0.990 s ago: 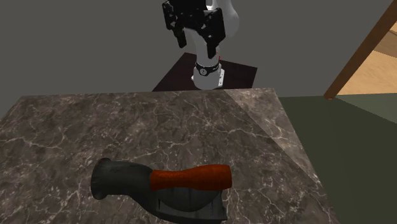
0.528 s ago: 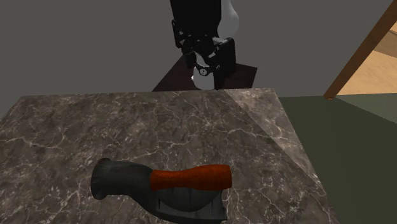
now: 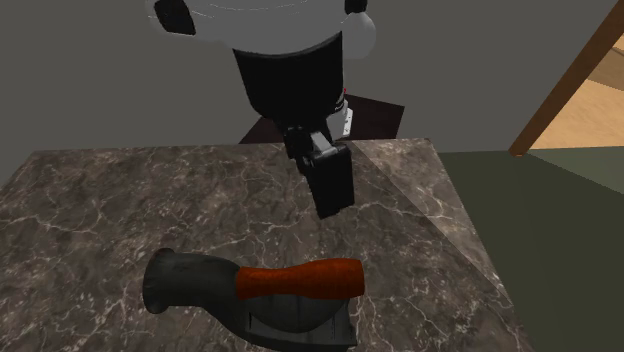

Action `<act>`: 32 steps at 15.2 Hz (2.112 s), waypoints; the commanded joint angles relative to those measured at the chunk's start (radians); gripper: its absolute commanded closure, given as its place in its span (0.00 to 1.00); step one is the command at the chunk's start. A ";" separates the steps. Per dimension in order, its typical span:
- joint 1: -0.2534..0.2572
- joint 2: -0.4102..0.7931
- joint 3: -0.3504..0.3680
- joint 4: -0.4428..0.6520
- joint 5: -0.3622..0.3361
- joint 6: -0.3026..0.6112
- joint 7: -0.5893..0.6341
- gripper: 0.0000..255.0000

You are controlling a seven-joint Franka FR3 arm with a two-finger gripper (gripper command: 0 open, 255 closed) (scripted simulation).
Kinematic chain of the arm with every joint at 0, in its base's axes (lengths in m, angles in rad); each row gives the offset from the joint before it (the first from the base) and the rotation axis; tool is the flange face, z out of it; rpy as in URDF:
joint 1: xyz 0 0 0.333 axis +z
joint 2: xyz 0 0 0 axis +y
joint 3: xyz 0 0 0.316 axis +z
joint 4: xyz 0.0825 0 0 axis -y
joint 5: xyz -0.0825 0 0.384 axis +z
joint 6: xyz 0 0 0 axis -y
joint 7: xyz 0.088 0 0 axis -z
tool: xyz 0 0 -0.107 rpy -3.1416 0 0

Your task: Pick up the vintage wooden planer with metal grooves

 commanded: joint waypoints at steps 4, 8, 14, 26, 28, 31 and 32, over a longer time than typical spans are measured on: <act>0.053 0.235 -0.014 0.309 -0.088 -0.072 0.197 0.00; 0.098 0.399 -0.042 0.541 -0.133 -0.138 0.289 0.00; 0.082 0.369 -0.042 0.411 -0.126 -0.039 0.285 0.00; 0.082 0.367 -0.042 0.401 -0.125 -0.031 0.286 1.00; 0.083 0.370 -0.042 0.419 -0.126 -0.045 0.286 1.00; 0.090 0.383 -0.042 0.481 -0.129 -0.094 0.288 1.00; 0.093 0.389 -0.042 0.503 -0.130 -0.111 0.288 1.00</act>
